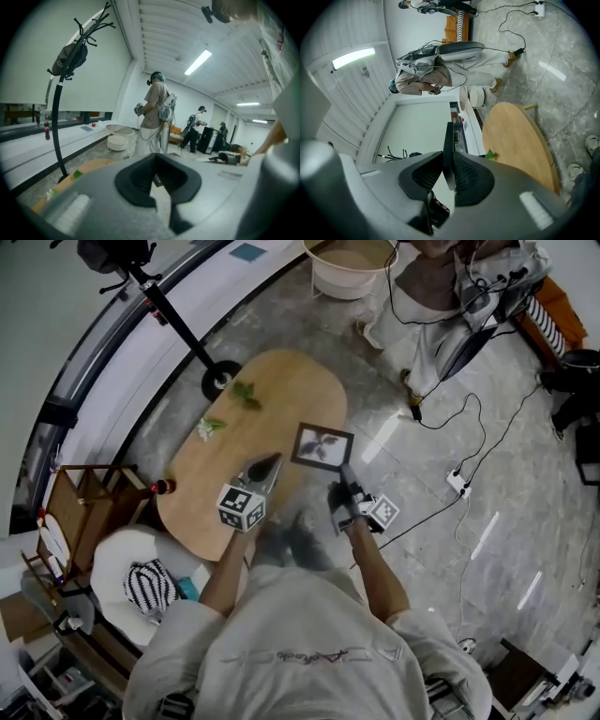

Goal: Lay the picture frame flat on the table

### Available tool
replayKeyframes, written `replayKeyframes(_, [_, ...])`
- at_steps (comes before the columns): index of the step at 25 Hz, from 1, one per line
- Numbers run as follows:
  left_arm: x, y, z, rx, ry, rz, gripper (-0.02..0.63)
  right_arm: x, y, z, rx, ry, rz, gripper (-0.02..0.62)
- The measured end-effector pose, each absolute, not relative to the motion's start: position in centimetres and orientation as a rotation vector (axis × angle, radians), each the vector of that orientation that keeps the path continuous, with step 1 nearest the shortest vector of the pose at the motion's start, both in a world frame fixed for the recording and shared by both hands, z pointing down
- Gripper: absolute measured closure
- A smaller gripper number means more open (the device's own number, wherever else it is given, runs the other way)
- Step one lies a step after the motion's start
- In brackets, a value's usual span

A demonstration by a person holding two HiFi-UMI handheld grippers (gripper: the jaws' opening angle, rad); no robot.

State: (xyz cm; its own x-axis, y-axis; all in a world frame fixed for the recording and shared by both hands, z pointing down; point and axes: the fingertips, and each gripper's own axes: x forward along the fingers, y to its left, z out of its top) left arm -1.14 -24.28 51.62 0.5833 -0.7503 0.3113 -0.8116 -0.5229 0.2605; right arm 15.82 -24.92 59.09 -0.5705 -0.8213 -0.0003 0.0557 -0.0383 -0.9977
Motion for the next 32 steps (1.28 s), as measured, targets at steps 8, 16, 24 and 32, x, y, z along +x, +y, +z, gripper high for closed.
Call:
replayKeyframes(8, [-3.8, -25.3, 55.3, 2.412, -1.24, 0.24, 0.606, 14.0, -25.6, 62.6, -0.861, 1.59, -1.713, 0.522])
replayKeyframes(16, [-4.9, -25.1, 59.8, 2.392, -1.181, 0.264, 0.606, 11.8, -25.0, 66.9, -0.906, 1.568, -1.731, 0.522])
replayKeyframes(24, [-5.8, -25.3, 65.2, 2.348, -1.133, 0.294, 0.606, 10.5, -24.8, 71.5, -0.945, 1.523, -1.773, 0.522])
replayKeyframes(32, [-6.1, -24.9, 70.9, 2.295, -1.107, 0.306, 0.606, 9.7, -24.1, 76.9, -0.977, 1.526, -1.81, 0.522])
